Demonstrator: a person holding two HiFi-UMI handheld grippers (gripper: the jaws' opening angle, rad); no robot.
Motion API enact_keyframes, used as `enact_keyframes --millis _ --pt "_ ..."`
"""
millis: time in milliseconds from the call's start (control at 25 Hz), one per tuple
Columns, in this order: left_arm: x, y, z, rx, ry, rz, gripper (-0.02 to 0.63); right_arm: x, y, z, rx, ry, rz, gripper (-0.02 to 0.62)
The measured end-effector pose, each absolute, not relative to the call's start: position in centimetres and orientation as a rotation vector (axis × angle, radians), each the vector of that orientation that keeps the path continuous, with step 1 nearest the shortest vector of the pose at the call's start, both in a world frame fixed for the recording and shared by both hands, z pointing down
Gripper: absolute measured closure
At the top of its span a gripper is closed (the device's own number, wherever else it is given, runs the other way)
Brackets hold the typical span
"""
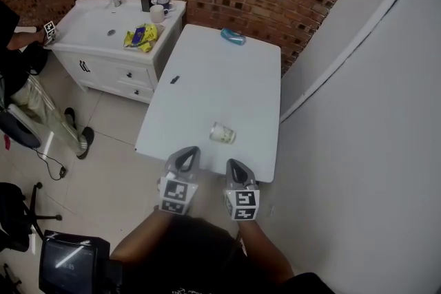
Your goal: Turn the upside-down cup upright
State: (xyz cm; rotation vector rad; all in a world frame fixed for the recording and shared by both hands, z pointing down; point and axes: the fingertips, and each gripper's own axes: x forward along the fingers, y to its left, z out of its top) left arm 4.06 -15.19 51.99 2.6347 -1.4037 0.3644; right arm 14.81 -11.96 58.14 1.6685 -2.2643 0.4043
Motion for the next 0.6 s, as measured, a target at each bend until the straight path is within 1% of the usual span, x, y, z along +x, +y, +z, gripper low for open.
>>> enact_keyframes --millis 600 --pt "2.2 -22.2 53.4 2.607 -1.389 0.368 0.612 12.4 -18.7 61.9 1.37 -2.103 0.245 0.58"
